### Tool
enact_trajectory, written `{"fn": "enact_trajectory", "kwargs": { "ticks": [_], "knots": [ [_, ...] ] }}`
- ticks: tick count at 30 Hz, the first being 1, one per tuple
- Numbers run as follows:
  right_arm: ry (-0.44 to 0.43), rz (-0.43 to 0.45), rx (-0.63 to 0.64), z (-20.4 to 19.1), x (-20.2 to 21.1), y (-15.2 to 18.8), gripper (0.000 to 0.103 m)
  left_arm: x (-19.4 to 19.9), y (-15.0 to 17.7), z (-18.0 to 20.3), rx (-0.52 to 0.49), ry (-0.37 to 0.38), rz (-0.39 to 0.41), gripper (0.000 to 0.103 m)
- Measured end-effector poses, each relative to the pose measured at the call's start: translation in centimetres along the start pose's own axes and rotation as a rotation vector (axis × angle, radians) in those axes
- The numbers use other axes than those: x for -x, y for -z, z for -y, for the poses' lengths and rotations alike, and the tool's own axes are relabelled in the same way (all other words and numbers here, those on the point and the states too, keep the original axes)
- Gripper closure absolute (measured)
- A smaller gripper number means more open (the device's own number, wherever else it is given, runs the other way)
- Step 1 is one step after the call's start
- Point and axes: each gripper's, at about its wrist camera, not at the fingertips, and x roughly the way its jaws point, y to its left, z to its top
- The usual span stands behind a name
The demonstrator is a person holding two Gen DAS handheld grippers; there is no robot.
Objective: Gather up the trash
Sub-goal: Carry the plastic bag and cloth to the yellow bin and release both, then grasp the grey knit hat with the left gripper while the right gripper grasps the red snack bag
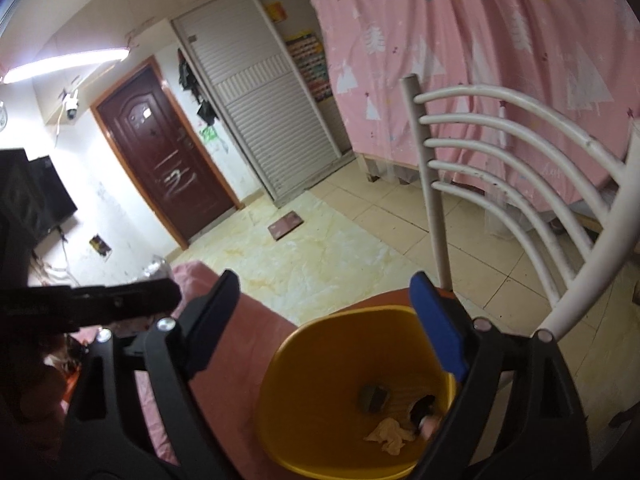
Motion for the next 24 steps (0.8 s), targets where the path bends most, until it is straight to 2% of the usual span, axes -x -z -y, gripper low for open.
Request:
{"fn": "enact_trajectory", "kwargs": {
  "ticks": [2, 9, 12, 21, 24],
  "knots": [
    [-0.007, -0.001, -0.017, 0.2, -0.2, -0.2, 0.017, 0.0, 0.1, 0.2, 0.001, -0.012, 0.006, 0.044],
    [-0.020, -0.001, 0.005, -0.7, 0.0, -0.2, 0.016, 0.9, 0.0, 0.5, -0.017, -0.033, 0.023, 0.042],
    [-0.027, -0.003, 0.018, -1.4, -0.1, 0.0, 0.015, 2.4, 0.3, -0.3, -0.023, -0.037, 0.044, 0.042],
    [-0.048, -0.009, 0.112, -5.2, 0.3, 0.8, 0.015, 8.0, 2.0, -4.4, 0.013, -0.041, 0.115, 0.039],
    [-0.061, -0.009, 0.154, -6.7, 0.5, 1.0, 0.015, 9.7, 3.2, -6.4, 0.014, -0.073, 0.136, 0.037]
  ]
}}
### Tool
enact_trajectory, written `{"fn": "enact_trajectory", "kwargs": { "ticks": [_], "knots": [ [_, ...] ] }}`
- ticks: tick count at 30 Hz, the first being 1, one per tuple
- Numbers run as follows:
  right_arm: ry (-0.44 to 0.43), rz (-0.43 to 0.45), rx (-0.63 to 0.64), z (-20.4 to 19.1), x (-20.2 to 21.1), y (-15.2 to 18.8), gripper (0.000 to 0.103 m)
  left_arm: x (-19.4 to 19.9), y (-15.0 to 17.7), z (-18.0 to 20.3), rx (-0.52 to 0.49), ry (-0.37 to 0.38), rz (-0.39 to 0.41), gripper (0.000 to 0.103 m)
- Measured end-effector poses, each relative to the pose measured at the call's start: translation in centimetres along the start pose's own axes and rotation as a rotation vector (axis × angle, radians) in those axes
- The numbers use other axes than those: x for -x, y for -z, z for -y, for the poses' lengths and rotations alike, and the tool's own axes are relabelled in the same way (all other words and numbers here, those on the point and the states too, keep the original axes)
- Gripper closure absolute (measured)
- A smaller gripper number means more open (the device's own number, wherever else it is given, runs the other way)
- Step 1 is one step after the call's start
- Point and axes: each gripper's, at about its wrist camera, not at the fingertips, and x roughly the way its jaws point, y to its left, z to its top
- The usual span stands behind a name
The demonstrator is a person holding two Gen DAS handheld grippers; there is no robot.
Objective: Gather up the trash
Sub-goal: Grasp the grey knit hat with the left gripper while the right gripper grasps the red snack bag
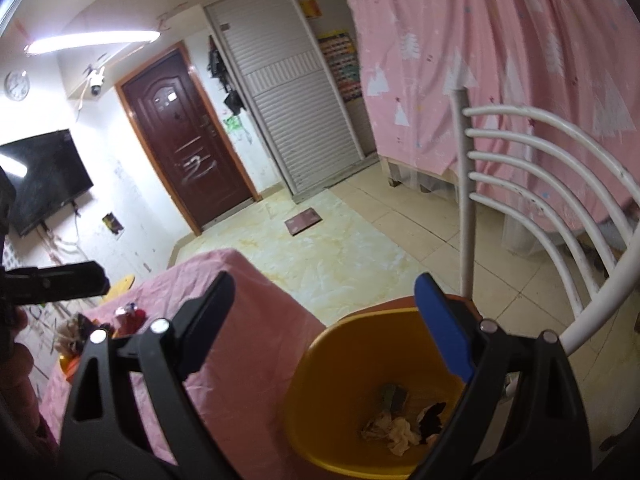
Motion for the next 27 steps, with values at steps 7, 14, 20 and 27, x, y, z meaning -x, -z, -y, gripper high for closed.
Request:
{"fn": "enact_trajectory", "kwargs": {
  "ticks": [7, 14, 20, 27],
  "knots": [
    [-0.087, 0.004, 0.064, -4.1, 0.9, 0.4, 0.011, 4.0, 1.5, -6.6, 0.058, -0.068, 0.055, 0.036],
    [-0.241, -0.028, 0.130, -11.0, 1.1, 2.1, 0.011, 7.5, 3.2, -14.0, 0.107, -0.197, 0.095, 0.036],
    [-0.310, -0.080, 0.218, -17.2, -0.6, 3.5, 0.008, 9.8, 4.5, -19.9, 0.175, -0.281, 0.106, 0.036],
    [-0.340, -0.146, 0.308, -22.2, -2.4, 4.9, 0.008, 11.8, 5.9, -24.6, 0.203, -0.423, 0.114, 0.036]
  ]
}}
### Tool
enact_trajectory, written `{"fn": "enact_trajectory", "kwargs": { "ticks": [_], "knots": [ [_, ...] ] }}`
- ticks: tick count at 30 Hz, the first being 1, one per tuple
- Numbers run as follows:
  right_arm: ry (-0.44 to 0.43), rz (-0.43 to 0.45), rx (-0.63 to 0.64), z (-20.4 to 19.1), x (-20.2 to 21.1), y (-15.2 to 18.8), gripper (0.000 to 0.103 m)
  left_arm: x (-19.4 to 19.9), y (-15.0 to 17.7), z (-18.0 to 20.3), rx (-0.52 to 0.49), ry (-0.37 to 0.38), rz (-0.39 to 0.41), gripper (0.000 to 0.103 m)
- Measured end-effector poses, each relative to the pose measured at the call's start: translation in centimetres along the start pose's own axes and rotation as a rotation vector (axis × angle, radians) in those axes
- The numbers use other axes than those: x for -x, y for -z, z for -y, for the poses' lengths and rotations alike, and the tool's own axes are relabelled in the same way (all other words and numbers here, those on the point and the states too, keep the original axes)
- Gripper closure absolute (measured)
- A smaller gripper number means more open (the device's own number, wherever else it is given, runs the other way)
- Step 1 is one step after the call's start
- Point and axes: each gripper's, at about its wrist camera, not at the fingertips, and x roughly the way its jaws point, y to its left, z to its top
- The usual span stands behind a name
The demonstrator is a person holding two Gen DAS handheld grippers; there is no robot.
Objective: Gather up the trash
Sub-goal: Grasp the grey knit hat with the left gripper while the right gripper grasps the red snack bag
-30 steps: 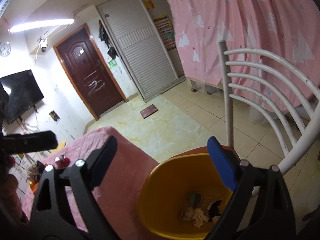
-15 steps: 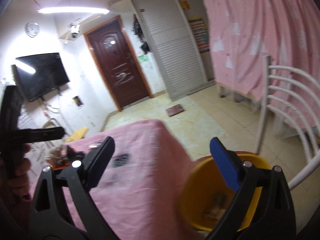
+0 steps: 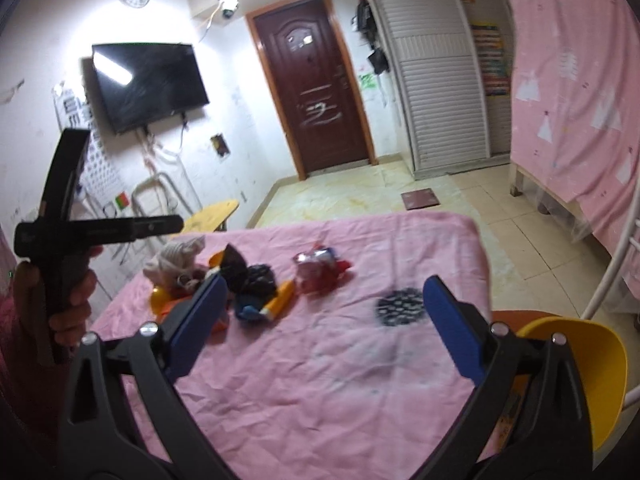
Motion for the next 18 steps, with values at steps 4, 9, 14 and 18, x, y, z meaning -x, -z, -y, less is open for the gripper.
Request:
{"fn": "enact_trajectory", "kwargs": {
  "ticks": [4, 9, 14, 18],
  "knots": [
    [0.012, -0.037, 0.034, -1.3, -1.5, 0.0, 0.008, -0.8, 0.5, -3.1, 0.019, -0.055, -0.012, 0.036],
    [0.041, -0.076, 0.049, -1.8, -3.1, 0.0, 0.008, -2.3, 0.9, -7.2, 0.089, -0.088, -0.041, 0.036],
    [0.080, -0.110, 0.055, -1.6, -4.6, 0.0, 0.008, -4.2, 1.6, -9.1, 0.131, -0.050, -0.077, 0.036],
    [0.096, -0.151, 0.037, -1.1, -6.4, -0.6, 0.008, -4.6, 1.4, -9.3, 0.142, 0.057, -0.090, 0.036]
  ]
}}
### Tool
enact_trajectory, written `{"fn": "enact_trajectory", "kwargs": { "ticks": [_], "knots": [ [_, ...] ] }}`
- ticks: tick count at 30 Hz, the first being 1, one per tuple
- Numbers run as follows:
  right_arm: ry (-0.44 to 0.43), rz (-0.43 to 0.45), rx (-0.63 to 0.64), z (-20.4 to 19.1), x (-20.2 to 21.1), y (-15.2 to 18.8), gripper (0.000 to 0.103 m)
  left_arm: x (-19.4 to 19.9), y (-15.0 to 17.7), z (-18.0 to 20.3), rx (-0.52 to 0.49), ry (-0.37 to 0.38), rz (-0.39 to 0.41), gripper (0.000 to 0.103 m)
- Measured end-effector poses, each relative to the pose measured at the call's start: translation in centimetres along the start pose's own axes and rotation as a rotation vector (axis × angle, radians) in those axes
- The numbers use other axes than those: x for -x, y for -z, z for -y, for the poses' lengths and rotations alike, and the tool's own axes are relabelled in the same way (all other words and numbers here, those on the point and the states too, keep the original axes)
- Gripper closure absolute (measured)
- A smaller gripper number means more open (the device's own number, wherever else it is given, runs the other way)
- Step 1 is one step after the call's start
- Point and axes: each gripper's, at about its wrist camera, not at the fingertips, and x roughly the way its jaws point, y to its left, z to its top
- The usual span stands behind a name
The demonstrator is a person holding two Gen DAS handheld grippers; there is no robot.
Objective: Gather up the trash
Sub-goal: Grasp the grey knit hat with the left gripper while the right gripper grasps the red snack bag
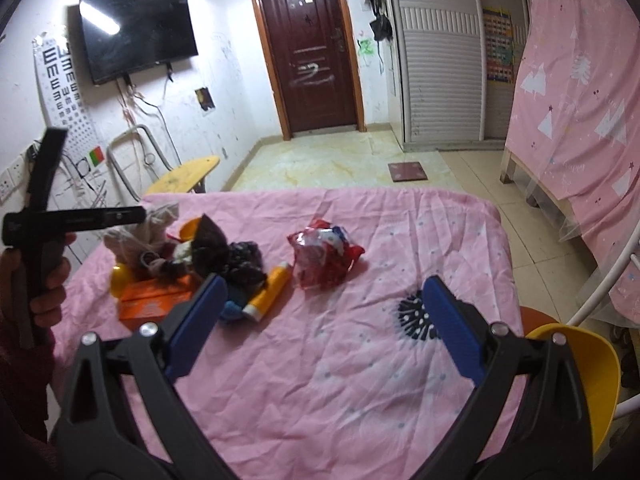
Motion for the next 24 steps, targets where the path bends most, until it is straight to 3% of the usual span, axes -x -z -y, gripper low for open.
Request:
{"fn": "enact_trajectory", "kwargs": {
  "ticks": [3, 5, 12, 13, 14, 15, 22, 23, 24],
  "knots": [
    [0.016, -0.018, -0.004, 0.2, -1.1, -0.5, 0.008, 0.2, 0.0, -0.3, 0.021, 0.061, 0.000, 0.034],
    [0.026, -0.030, 0.003, 0.2, -1.7, -0.7, 0.008, 0.4, 0.0, -0.2, 0.022, 0.071, 0.011, 0.027],
    [0.052, -0.088, 0.035, -0.1, -4.9, -1.9, 0.008, -1.5, 0.8, 1.0, -0.022, -0.004, -0.014, 0.027],
    [0.050, -0.096, 0.036, -0.1, -5.4, -2.1, 0.008, -1.8, 0.9, 0.9, -0.020, -0.009, -0.017, 0.036],
    [0.047, -0.105, 0.035, -0.1, -5.8, -2.2, 0.008, -2.1, 1.1, 1.0, -0.021, -0.021, -0.027, 0.052],
    [0.045, -0.117, 0.037, -0.1, -6.4, -2.3, 0.008, -2.5, 1.2, 1.1, -0.020, -0.022, -0.040, 0.057],
    [0.039, -0.192, 0.061, -0.5, -9.4, -2.2, 0.008, -0.7, 1.4, 1.5, -0.016, -0.080, 0.033, 0.063],
    [0.028, -0.207, 0.052, -0.3, -9.7, -2.3, 0.010, 0.1, 1.3, 1.5, -0.014, -0.082, 0.054, 0.063],
    [0.019, -0.206, 0.047, -0.1, -9.8, -2.3, 0.025, 0.6, 1.1, 1.6, -0.015, -0.079, 0.065, 0.063]
  ]
}}
